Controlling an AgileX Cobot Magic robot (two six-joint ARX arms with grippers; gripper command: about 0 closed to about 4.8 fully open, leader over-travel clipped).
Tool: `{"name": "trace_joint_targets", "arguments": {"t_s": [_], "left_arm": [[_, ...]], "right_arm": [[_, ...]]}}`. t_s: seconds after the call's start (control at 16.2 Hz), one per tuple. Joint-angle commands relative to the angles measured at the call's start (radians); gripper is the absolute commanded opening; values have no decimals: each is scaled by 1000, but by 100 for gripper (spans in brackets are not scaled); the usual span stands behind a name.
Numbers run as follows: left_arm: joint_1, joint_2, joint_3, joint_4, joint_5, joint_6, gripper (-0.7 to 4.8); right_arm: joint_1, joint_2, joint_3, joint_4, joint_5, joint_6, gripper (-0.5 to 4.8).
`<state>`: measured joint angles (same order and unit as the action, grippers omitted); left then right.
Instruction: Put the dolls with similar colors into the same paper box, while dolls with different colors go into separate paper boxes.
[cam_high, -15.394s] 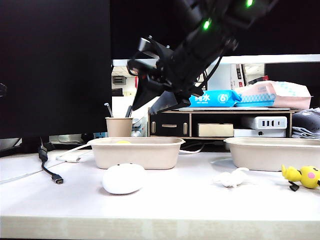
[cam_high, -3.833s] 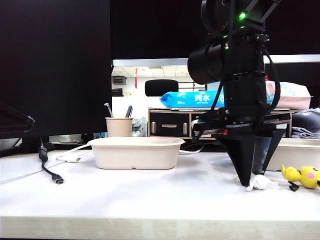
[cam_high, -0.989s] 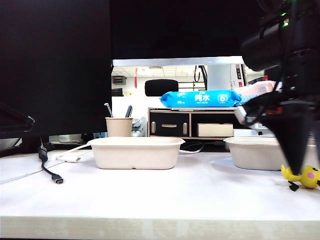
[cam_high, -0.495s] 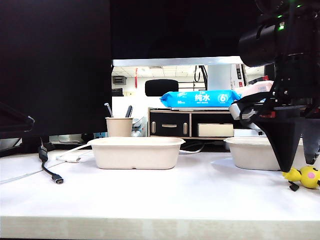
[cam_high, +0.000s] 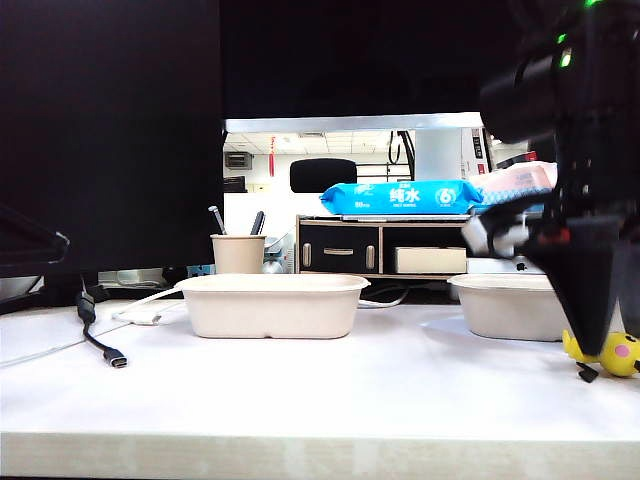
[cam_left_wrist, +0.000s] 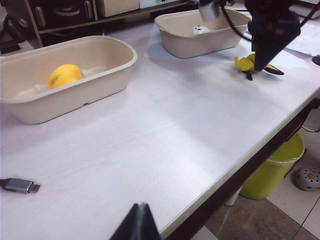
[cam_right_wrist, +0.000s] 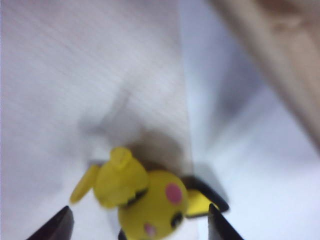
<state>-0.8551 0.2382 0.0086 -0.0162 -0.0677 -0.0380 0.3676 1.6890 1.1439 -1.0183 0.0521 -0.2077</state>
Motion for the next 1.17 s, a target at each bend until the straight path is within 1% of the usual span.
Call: {"name": "trace_joint_targets", "arguments": {"t_s": [0.06, 0.12, 0.19, 0.25, 0.37, 0.43, 0.49, 0.56, 0.68, 0.93, 1.05, 1.11, 1.17], "left_arm": [[0, -1, 1, 10, 1, 3, -6], [0, -1, 1, 10, 1, 3, -6], [0, -1, 1, 10, 1, 4, -6], [0, -1, 1, 10, 1, 4, -6], [0, -1, 1, 10, 1, 3, -6], [0, -1, 1, 10, 1, 4, -6], [0, -1, 1, 10, 1, 3, -6], [0, -1, 1, 10, 1, 3, -6], [0, -1, 1, 10, 1, 3, -6], [0, -1, 1, 10, 1, 3, -6], [0, -1, 1, 10, 1, 3, -6], [0, -1, 1, 10, 1, 3, -6], [0, -1, 1, 10, 1, 3, -6]], "right_arm": [[-2, 43, 3, -2, -2, -7, 334], [-1, 58, 3, 0, -2, -7, 333], [-1, 71, 3, 5, -2, -7, 309], [-1, 71, 3, 6, -2, -7, 270], [-1, 71, 3, 8, -2, -7, 209], [-1, 71, 3, 11, -2, -7, 188], [-1, 71, 3, 23, -2, -7, 140], [-1, 71, 3, 28, -3, -7, 132], [-1, 71, 3, 31, -3, -7, 89], [-1, 70, 23, 20, -17, -5, 89], [0, 65, 67, -5, -97, 0, 89], [7, 63, 116, -23, -144, 10, 89], [18, 63, 149, -31, -163, 18, 89]]}}
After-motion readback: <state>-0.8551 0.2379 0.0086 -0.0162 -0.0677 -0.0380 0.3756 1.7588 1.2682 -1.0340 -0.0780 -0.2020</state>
